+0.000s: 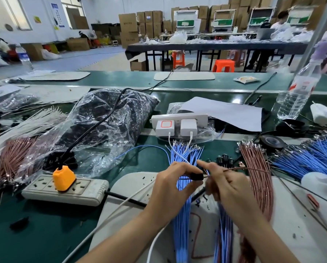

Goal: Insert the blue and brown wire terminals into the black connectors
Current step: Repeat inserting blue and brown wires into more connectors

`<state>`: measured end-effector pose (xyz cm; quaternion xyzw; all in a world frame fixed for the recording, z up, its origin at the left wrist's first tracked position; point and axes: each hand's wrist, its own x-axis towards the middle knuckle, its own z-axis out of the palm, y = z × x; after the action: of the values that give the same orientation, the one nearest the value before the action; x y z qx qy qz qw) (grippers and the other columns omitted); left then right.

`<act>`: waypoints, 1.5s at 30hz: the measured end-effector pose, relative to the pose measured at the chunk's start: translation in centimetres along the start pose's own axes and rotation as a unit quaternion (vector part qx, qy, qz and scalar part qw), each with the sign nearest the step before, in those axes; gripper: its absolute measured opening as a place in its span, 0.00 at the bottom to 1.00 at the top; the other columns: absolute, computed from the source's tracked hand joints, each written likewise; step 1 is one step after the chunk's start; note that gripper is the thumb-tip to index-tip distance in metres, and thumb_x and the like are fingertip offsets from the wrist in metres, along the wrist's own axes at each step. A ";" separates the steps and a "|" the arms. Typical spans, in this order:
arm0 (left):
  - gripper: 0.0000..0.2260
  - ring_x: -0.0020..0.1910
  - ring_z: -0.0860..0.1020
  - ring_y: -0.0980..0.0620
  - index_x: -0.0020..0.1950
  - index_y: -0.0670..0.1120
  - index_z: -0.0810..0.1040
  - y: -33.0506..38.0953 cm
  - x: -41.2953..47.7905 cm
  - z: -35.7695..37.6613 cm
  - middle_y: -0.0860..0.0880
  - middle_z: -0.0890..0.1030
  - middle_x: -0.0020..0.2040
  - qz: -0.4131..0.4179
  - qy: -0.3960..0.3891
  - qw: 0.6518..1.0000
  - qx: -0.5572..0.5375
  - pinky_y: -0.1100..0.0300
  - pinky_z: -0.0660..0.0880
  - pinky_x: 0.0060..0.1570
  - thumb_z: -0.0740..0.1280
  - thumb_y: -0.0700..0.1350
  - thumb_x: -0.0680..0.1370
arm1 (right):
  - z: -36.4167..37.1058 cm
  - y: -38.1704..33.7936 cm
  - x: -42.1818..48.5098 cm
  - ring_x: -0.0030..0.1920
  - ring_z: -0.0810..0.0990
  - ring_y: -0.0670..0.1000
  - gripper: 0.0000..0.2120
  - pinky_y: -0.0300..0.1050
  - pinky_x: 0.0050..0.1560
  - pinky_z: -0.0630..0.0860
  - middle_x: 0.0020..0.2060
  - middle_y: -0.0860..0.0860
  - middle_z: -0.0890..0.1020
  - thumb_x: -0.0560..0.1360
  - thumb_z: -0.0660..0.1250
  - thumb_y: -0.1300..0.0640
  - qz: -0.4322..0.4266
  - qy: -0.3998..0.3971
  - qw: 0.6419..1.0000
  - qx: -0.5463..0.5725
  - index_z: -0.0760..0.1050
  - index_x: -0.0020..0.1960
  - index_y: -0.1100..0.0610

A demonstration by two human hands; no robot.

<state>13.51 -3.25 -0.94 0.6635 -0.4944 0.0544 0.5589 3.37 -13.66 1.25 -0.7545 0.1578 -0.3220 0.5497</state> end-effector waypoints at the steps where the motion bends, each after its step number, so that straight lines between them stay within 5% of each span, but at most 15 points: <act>1: 0.08 0.44 0.79 0.62 0.48 0.44 0.81 0.1 0.1 0.0 0.56 0.80 0.43 0.009 -0.006 1.000 0.007 0.71 0.73 0.48 0.74 0.37 0.70 | 0.4 0.0 -0.1 0.23 0.70 0.38 0.21 0.27 0.28 0.64 0.20 0.42 0.73 0.75 0.55 0.45 -0.009 -0.021 0.999 -0.026 0.82 0.55 0.54; 4: 0.09 0.41 0.77 0.63 0.45 0.45 0.79 0.3 0.2 0.0 0.58 0.79 0.40 -0.026 -0.008 1.000 -0.011 0.71 0.72 0.46 0.75 0.35 0.69 | 0.7 0.2 -0.3 0.29 0.73 0.32 0.22 0.24 0.34 0.67 0.23 0.33 0.73 0.72 0.58 0.43 0.009 -0.062 0.997 -0.045 0.79 0.60 0.50; 7: 0.10 0.38 0.76 0.56 0.43 0.48 0.74 0.4 0.4 -0.1 0.50 0.79 0.43 -0.116 -0.016 0.984 -0.135 0.64 0.73 0.44 0.75 0.39 0.70 | -0.2 0.3 0.0 0.26 0.69 0.40 0.21 0.30 0.29 0.67 0.27 0.42 0.74 0.67 0.68 0.44 0.056 -0.067 0.995 0.049 0.78 0.59 0.45; 11: 0.11 0.35 0.71 0.57 0.42 0.45 0.72 0.5 1.0 -0.5 0.53 0.76 0.35 -0.199 -0.016 0.942 -0.268 0.64 0.69 0.40 0.72 0.39 0.66 | -0.5 0.3 0.0 0.31 0.74 0.43 0.18 0.37 0.32 0.72 0.38 0.44 0.82 0.72 0.73 0.62 0.015 -0.091 0.995 0.025 0.80 0.52 0.40; 16: 0.12 0.34 0.71 0.58 0.41 0.44 0.71 0.6 1.1 -0.4 0.55 0.74 0.33 -0.228 -0.024 0.913 -0.339 0.68 0.70 0.38 0.73 0.37 0.66 | 0.4 0.2 -0.4 0.30 0.77 0.44 0.20 0.37 0.31 0.75 0.33 0.49 0.82 0.71 0.72 0.67 0.011 -0.069 0.997 0.044 0.77 0.57 0.49; 19: 0.12 0.33 0.73 0.56 0.42 0.43 0.72 0.3 1.1 -0.5 0.51 0.75 0.34 -0.269 0.002 0.879 -0.394 0.65 0.73 0.38 0.74 0.38 0.66 | 0.4 0.0 -0.3 0.28 0.75 0.46 0.18 0.38 0.28 0.74 0.30 0.51 0.80 0.70 0.69 0.74 0.085 -0.092 0.985 0.117 0.74 0.56 0.58; 23: 0.04 0.27 0.75 0.56 0.39 0.42 0.76 -1.2 2.2 -1.2 0.49 0.76 0.31 -0.365 0.118 0.737 -0.557 0.67 0.74 0.37 0.69 0.41 0.67 | -1.0 -0.7 -0.5 0.28 0.72 0.47 0.18 0.36 0.28 0.69 0.30 0.52 0.78 0.67 0.68 0.74 0.218 -0.319 0.895 0.222 0.74 0.54 0.62; 25: 0.05 0.26 0.76 0.56 0.35 0.41 0.79 -2.1 2.8 -2.0 0.49 0.76 0.30 -0.418 0.159 0.645 -0.620 0.69 0.67 0.43 0.68 0.43 0.68 | -1.9 -1.6 -0.4 0.33 0.75 0.46 0.12 0.35 0.35 0.72 0.36 0.52 0.79 0.69 0.70 0.70 0.186 -0.524 0.816 0.157 0.78 0.50 0.60; 27: 0.06 0.27 0.76 0.57 0.39 0.42 0.80 -2.8 3.2 -2.9 0.50 0.76 0.30 -0.447 0.175 0.604 -0.636 0.70 0.60 0.49 0.67 0.44 0.69 | -2.1 -1.9 -0.4 0.39 0.77 0.43 0.08 0.34 0.43 0.73 0.41 0.52 0.78 0.73 0.70 0.63 0.143 -0.644 0.736 0.152 0.76 0.48 0.67; 30: 0.06 0.27 0.75 0.56 0.43 0.44 0.80 -2.5 3.2 -2.9 0.49 0.75 0.32 -0.426 0.166 0.615 -0.642 0.73 0.64 0.42 0.66 0.43 0.69 | -1.5 -2.0 -0.5 0.37 0.78 0.40 0.11 0.31 0.40 0.73 0.40 0.49 0.80 0.72 0.71 0.54 0.182 -0.648 0.717 0.181 0.79 0.49 0.62; 34: 0.06 0.28 0.75 0.55 0.38 0.43 0.84 -0.5 2.2 -1.4 0.48 0.76 0.33 -0.371 0.058 0.725 -0.577 0.62 0.78 0.34 0.66 0.39 0.69 | -0.7 -0.9 -0.9 0.23 0.72 0.42 0.09 0.31 0.21 0.65 0.32 0.54 0.81 0.72 0.73 0.50 0.247 -0.402 0.860 0.193 0.82 0.46 0.56; 36: 0.07 0.28 0.75 0.54 0.39 0.44 0.84 0.3 1.7 -1.0 0.48 0.75 0.31 -0.357 -0.010 0.767 -0.534 0.62 0.77 0.34 0.66 0.38 0.70 | -0.1 -0.8 -0.9 0.21 0.70 0.44 0.12 0.31 0.19 0.62 0.30 0.55 0.80 0.68 0.71 0.48 0.261 -0.307 0.892 0.204 0.81 0.40 0.58; 38: 0.08 0.28 0.74 0.55 0.41 0.43 0.85 0.6 1.8 -0.9 0.48 0.74 0.30 -0.352 -0.015 0.776 -0.523 0.63 0.77 0.34 0.65 0.38 0.70 | 0.1 -1.0 -1.1 0.21 0.70 0.44 0.11 0.31 0.20 0.63 0.29 0.55 0.79 0.69 0.71 0.49 0.256 -0.332 0.893 0.165 0.81 0.38 0.58; 41: 0.12 0.27 0.72 0.57 0.49 0.40 0.82 0.2 2.0 -0.8 0.49 0.74 0.31 -0.347 0.043 0.794 -0.497 0.65 0.76 0.35 0.65 0.37 0.68 | -0.3 -1.6 -1.2 0.21 0.71 0.42 0.09 0.31 0.21 0.64 0.28 0.53 0.78 0.74 0.71 0.51 0.228 -0.489 0.840 0.052 0.82 0.41 0.57; 45: 0.12 0.32 0.75 0.58 0.51 0.43 0.80 0.8 1.2 -0.1 0.53 0.78 0.33 -0.276 0.008 0.872 -0.405 0.68 0.75 0.40 0.68 0.41 0.69 | -1.2 -1.9 -0.7 0.21 0.72 0.40 0.08 0.31 0.22 0.66 0.25 0.45 0.78 0.74 0.71 0.52 0.218 -0.538 0.813 0.037 0.84 0.44 0.56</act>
<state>13.61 -3.76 0.40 0.4884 -0.2654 -0.3018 0.7746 1.78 -13.45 3.05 -0.7322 -0.0147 0.2587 0.6299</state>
